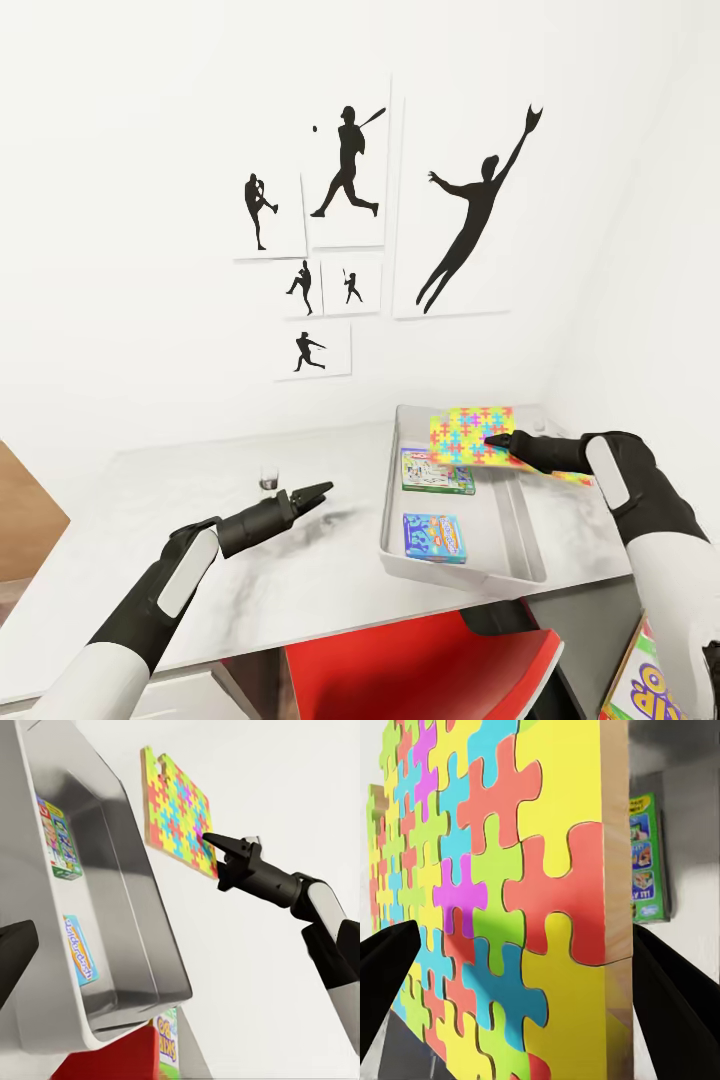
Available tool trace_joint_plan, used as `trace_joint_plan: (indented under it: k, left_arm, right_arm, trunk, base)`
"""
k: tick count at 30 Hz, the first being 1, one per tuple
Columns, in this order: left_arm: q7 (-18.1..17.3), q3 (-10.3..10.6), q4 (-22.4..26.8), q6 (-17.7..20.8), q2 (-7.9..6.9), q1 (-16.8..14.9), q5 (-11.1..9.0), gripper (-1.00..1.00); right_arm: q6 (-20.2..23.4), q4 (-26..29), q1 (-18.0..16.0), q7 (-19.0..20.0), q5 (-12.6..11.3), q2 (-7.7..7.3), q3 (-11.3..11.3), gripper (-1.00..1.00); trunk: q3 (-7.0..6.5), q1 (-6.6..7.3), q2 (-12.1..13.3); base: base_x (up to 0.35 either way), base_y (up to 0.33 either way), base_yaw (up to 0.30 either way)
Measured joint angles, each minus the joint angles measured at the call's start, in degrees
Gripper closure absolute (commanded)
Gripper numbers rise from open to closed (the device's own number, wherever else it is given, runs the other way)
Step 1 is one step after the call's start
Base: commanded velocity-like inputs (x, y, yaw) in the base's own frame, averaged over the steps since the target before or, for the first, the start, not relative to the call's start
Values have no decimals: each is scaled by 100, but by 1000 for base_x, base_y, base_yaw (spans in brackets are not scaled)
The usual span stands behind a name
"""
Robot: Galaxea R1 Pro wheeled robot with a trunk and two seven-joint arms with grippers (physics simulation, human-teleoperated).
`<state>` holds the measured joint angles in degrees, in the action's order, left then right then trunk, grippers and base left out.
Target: Put all the toys in the child's room - the three board games (two on the bed and one on the table), the two jigsaw puzzles on the table, and the tennis ball on the table - inside the toy box on the table in the child's room.
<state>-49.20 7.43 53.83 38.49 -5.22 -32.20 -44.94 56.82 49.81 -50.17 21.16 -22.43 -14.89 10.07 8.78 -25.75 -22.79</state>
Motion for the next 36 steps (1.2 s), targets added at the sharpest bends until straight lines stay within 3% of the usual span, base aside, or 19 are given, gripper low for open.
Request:
trace_joint_plan:
  k: [8,16,24,36]
  left_arm:
    - [1,-4,31,181,7,0,-6,-100]
    - [1,-8,111,236,8,0,-7,-100]
    - [2,-8,135,247,9,0,-9,-100]
    - [1,-8,181,254,16,0,-64,-100]
  right_arm:
    - [-10,-10,-10,-97,18,216,-9,100]
    - [-20,-2,-12,-540,8,456,-18,100]
    - [-26,-4,-16,-717,6,609,-25,100]
    - [-28,-2,-102,-786,10,670,-24,100]
  trunk:
    - [0,0,0]
    - [12,0,0]
    - [66,0,0]
    - [172,0,0]
  base:
    - [0,0,0]
    - [0,0,0]
    - [0,0,0]
    - [0,0,0]
